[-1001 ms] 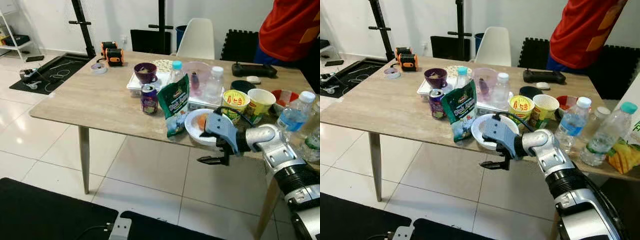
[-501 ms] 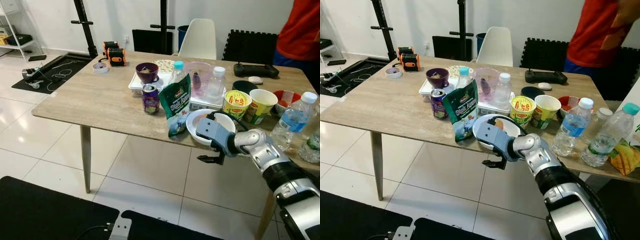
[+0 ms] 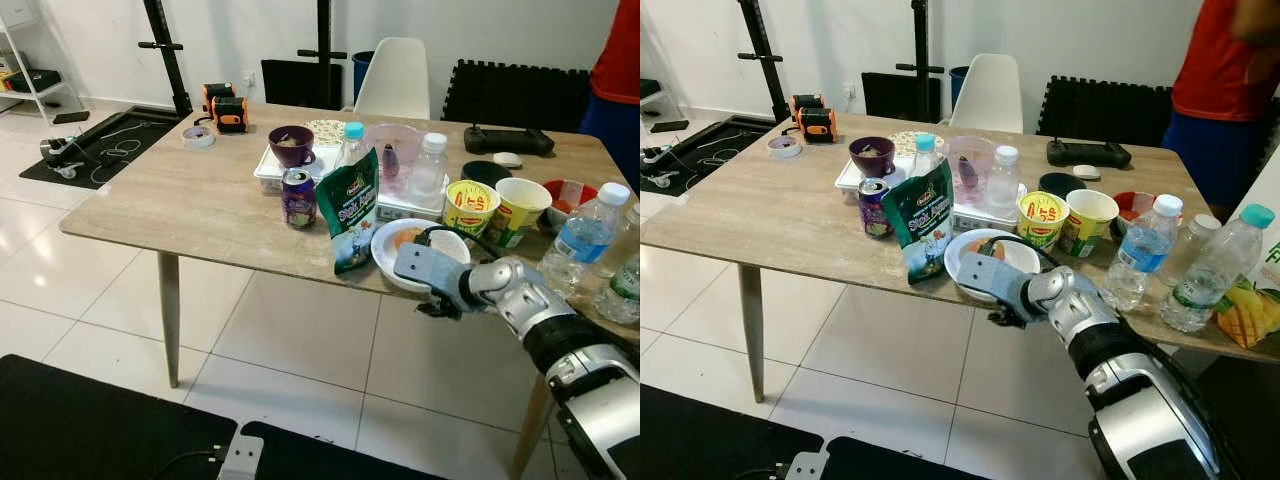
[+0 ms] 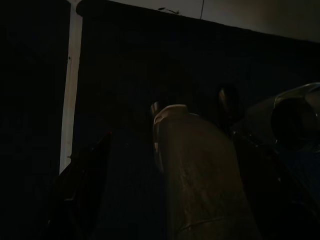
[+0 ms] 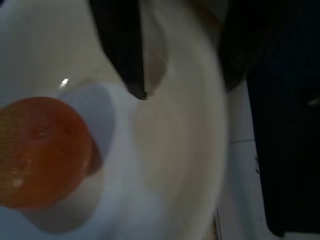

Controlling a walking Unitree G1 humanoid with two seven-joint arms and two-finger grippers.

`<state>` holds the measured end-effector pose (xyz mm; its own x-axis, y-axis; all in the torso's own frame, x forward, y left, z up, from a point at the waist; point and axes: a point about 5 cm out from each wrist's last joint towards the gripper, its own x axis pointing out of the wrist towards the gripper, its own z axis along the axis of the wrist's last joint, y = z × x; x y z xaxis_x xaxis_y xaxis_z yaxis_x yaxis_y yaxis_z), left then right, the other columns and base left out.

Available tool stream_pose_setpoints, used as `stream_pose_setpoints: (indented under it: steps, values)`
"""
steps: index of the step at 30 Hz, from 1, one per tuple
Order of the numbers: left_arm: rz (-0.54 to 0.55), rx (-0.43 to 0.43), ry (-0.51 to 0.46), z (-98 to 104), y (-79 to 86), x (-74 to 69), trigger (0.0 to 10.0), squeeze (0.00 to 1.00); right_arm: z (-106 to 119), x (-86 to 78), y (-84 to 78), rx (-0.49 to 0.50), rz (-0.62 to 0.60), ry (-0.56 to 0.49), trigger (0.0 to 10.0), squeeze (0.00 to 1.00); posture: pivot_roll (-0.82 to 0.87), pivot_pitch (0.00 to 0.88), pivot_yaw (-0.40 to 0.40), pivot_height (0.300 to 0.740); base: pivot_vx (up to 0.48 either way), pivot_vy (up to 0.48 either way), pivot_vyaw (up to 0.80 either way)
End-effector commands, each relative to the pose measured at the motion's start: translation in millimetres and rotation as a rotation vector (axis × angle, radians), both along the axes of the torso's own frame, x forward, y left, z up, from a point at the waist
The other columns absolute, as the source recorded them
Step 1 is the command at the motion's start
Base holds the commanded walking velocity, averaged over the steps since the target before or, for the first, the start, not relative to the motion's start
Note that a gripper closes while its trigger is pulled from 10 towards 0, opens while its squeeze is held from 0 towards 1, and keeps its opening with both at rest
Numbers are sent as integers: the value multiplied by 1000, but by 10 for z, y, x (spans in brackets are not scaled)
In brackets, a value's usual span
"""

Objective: Restocking fridge

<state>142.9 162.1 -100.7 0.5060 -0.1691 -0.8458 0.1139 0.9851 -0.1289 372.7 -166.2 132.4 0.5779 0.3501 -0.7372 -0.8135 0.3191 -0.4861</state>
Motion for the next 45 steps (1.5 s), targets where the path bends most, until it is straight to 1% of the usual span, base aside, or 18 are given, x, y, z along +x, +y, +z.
stream_pose_setpoints:
  steps: [1,11,16,18,20,21,22,25,27,28,30,34,36,37,39,40,42,45]
  values:
    - [5,-13,13,-17,-42,-40,10000,0,5,2,-29,-33,3,7,0,0,-62,43,-39,740,0,0,0]
    - [1,-13,14,-19,-52,-42,10000,0,64,7,-11,-40,51,-3,0,0,-66,36,-42,740,0,0,0]
    - [-3,-13,15,-20,-58,-44,10000,0,66,-36,42,14,111,9,0,0,-65,30,-42,740,0,0,0]
    - [-3,-12,15,-19,-58,-43,10000,0,101,-74,93,53,172,4,0,0,-67,32,-42,740,0,0,0]
    - [-3,-13,15,-18,-56,-40,10000,0,139,-175,183,92,310,-7,0,0,-68,33,-42,740,0,0,0]
    - [-3,-13,15,-18,-56,-40,10000,0,139,-175,183,92,310,-7,0,0,-68,33,-42,740,0,0,0]
    - [-2,-13,15,-18,-54,-39,10000,0,175,-276,269,147,411,-6,0,0,-68,35,-42,740,0,0,0]
    - [-1,-13,15,-18,-53,-39,10000,0,205,-327,320,190,452,-6,0,0,-68,35,-42,740,0,0,0]
    - [1,-12,14,-18,-48,-39,10000,0,265,-441,392,241,529,0,0,0,-71,38,-39,740,0,0,0]
    - [1,-12,14,-18,-48,-39,10000,0,265,-441,392,241,529,0,0,0,-71,38,-39,740,0,0,0]
    - [1,-11,14,-17,-44,-39,10000,0,312,-558,421,259,594,15,0,0,-71,38,-39,740,0,0,0]
    - [-1,-10,14,-16,-39,-36,10000,0,354,-656,421,245,640,22,0,0,-73,39,-36,740,0,0,0]
    - [-2,-9,14,-16,-36,-35,10000,0,351,-753,407,201,678,39,0,0,-76,39,-36,740,0,0,0]
    - [-2,-9,14,-16,-36,-35,10000,0,351,-753,407,201,678,39,0,0,-76,39,-36,740,0,0,0]
    - [-2,-9,14,-15,-35,-33,10000,0,286,-885,419,144,727,72,0,0,-80,39,-37,740,0,0,0]
    - [-2,-9,14,-15,-35,-33,10000,0,286,-885,419,144,727,72,0,0,-80,39,-37,740,0,0,0]
    - [-3,-9,14,-15,-35,-32,10000,0,184,-1013,459,117,765,110,0,0,-83,39,-37,740,0,0,0]
    - [-5,-9,14,-14,-34,-31,10000,0,80,-1073,476,82,774,128,0,0,-84,39,-36,740,0,0,0]
